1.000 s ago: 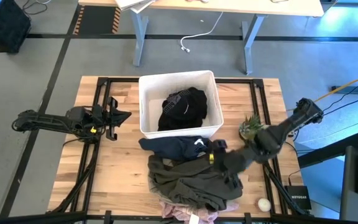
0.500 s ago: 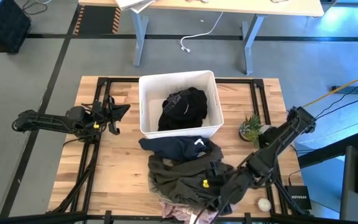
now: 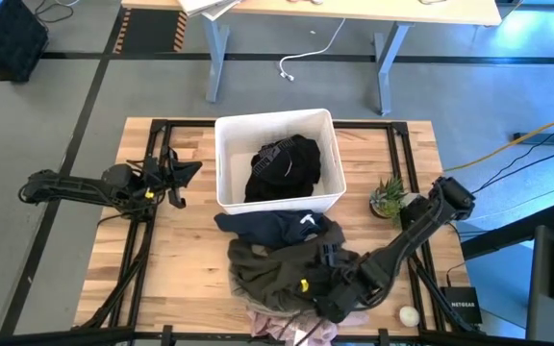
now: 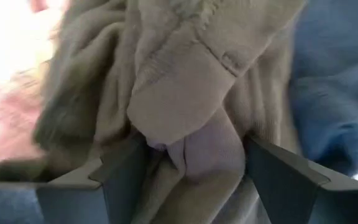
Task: Sort clothes
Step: Put the gray jacket into the laundry bin
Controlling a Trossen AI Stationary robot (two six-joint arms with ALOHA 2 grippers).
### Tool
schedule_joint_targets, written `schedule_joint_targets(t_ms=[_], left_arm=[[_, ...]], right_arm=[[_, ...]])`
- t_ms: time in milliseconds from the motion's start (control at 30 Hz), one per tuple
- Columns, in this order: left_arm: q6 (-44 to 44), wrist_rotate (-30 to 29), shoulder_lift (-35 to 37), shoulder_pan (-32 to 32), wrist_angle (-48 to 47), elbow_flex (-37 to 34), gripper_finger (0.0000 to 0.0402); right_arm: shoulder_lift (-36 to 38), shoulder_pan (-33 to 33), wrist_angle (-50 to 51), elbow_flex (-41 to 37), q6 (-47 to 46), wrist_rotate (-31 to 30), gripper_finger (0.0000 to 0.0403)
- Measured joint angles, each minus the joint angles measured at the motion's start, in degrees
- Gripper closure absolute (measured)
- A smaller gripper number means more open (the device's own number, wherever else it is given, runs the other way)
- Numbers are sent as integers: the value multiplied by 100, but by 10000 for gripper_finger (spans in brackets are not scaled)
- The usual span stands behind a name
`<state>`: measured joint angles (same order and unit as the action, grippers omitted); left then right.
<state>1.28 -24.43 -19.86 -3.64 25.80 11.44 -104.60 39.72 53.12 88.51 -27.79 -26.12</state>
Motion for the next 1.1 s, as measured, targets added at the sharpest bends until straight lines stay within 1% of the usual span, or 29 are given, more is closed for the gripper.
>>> schedule_joint_targets(t_ms=[67,133,300,367,433,533,733,767,800,867,1000,1100], left_arm=[[0,0,-2,0,-4,0,398],[-1,0,0,0,-16,0,398],[-2,0,0,0,-70,0,398],[-1,0,-2,0,-121,0,398],[-1,0,-2,0,-143,0,398],[-1,0,-1,0,-139,0,398],[-94,0,0,0,-179,0,398],[-151,0,-2,0,-200,0,398],[-230,0,-2,0,-220,0,398],[-321,1,0,0,-255,0,398],[-339,0,-2,0,-283,0,398],[-336,0,0,0,-290,0,398]], right_arm=[[-55,-139,-6,0,5,-263,125],[-163,-336,-29,0,31,-185,125],[-596,-806,-83,6,154,946,125],[-788,-943,-99,17,306,1161,131],[-952,-1026,-106,26,543,1212,149],[-1038,-1062,-102,24,703,1269,202],[-918,-1033,80,224,737,1339,361],[-877,-1002,163,305,754,1354,372],[-828,-976,266,397,799,1316,372],[-731,-921,482,628,858,1051,371],[-538,-856,786,1130,874,608,356],[-405,-832,815,1447,1042,336,366]])
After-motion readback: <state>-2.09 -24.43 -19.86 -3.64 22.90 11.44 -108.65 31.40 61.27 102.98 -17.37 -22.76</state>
